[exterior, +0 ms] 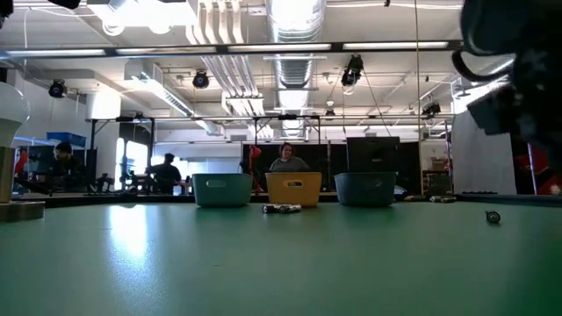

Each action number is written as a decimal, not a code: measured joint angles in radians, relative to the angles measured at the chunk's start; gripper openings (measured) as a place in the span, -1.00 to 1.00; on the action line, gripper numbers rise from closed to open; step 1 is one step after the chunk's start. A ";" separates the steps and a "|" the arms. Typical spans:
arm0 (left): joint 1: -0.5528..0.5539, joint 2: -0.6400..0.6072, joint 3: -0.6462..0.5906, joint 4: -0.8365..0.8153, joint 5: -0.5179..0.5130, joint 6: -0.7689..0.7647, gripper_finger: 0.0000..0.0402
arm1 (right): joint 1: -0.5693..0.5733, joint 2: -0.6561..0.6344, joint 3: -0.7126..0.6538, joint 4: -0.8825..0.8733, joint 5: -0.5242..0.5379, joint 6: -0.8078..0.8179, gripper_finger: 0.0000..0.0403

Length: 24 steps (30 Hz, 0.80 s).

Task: Sort batteries
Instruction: Put the small brown battery into the gray bin

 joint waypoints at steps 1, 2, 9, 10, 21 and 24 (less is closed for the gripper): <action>0.000 0.000 0.000 -0.002 -0.011 0.006 -0.60 | -0.017 0.002 0.027 -0.003 0.029 -0.030 -0.87; 0.000 0.000 0.000 -0.002 -0.022 0.010 -0.60 | -0.037 0.002 0.056 0.003 0.068 -0.058 -0.86; 0.002 0.000 0.000 -0.002 -0.046 0.020 -0.60 | -0.253 0.001 0.255 0.006 0.276 -0.307 -0.86; 0.002 0.000 0.000 -0.002 -0.046 0.024 -0.60 | -0.291 0.004 0.283 0.004 0.286 -0.347 -0.86; 0.002 0.000 0.000 -0.003 -0.043 0.029 -0.60 | -0.685 0.011 0.395 0.253 0.264 -0.654 -0.86; 0.002 0.000 0.000 -0.005 -0.042 0.029 -0.60 | -0.772 0.047 0.393 0.257 0.223 -0.635 -0.86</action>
